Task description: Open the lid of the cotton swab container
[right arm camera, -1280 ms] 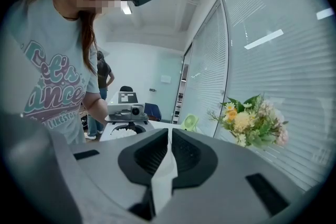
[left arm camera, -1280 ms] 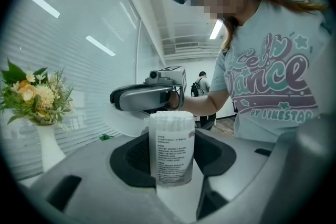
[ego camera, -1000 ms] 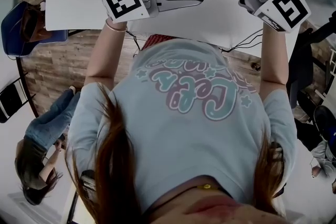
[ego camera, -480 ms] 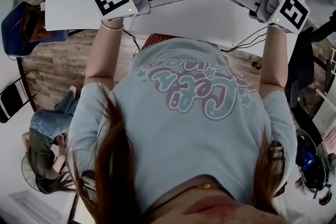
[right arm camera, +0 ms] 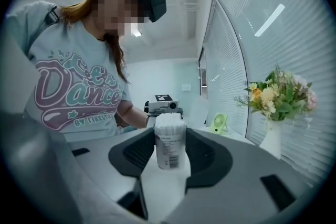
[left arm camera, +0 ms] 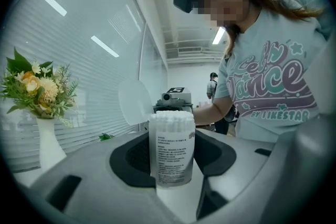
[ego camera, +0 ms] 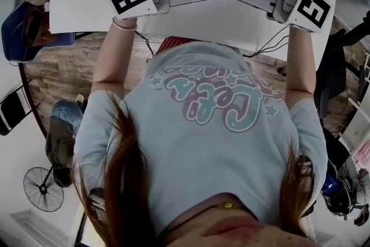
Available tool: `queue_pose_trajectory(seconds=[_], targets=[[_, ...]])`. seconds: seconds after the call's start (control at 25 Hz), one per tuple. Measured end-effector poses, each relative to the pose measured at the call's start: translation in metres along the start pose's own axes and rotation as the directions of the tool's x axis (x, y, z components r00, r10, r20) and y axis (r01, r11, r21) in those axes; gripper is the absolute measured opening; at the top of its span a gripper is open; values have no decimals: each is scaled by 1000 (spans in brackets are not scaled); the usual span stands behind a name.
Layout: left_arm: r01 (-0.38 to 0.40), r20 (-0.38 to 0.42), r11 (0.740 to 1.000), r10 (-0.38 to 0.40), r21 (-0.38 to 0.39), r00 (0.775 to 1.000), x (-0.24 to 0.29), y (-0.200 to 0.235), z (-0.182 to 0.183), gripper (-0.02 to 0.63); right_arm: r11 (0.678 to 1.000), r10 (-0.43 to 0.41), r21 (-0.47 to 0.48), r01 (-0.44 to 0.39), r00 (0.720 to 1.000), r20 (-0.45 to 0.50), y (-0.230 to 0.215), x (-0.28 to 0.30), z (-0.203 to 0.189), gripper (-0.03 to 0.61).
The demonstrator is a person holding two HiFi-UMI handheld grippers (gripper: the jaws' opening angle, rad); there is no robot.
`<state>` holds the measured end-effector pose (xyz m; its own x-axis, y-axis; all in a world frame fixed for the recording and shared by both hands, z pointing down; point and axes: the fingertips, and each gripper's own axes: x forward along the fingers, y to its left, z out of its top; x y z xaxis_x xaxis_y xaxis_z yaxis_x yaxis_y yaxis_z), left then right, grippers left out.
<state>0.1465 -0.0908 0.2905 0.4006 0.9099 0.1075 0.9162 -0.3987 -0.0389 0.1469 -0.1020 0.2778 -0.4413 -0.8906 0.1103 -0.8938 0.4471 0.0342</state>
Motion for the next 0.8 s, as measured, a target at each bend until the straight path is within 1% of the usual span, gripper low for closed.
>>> queue_pose_trajectory(seconds=[0.12, 0.32, 0.44, 0.64, 0.8], targets=[[18, -14, 1000, -18, -10, 1000, 0, 3, -6, 196, 1000, 22, 10, -22, 1000, -13, -3, 1, -8, 184], [44, -42, 999, -45, -25, 998, 5, 15, -35, 196, 999, 10, 32, -8, 999, -50, -16, 3, -38, 181], [60, -85, 998, -63, -37, 994, 8, 23, -60, 196, 998, 1, 57, 1, 999, -51, -24, 6, -60, 181], [78, -147, 996, -82, -35, 986, 13, 37, -100, 196, 999, -15, 49, 19, 998, -65, -39, 15, -92, 181], [80, -205, 996, -85, -31, 975, 22, 49, -129, 196, 999, -28, 39, 32, 994, -102, -51, 13, -120, 183]])
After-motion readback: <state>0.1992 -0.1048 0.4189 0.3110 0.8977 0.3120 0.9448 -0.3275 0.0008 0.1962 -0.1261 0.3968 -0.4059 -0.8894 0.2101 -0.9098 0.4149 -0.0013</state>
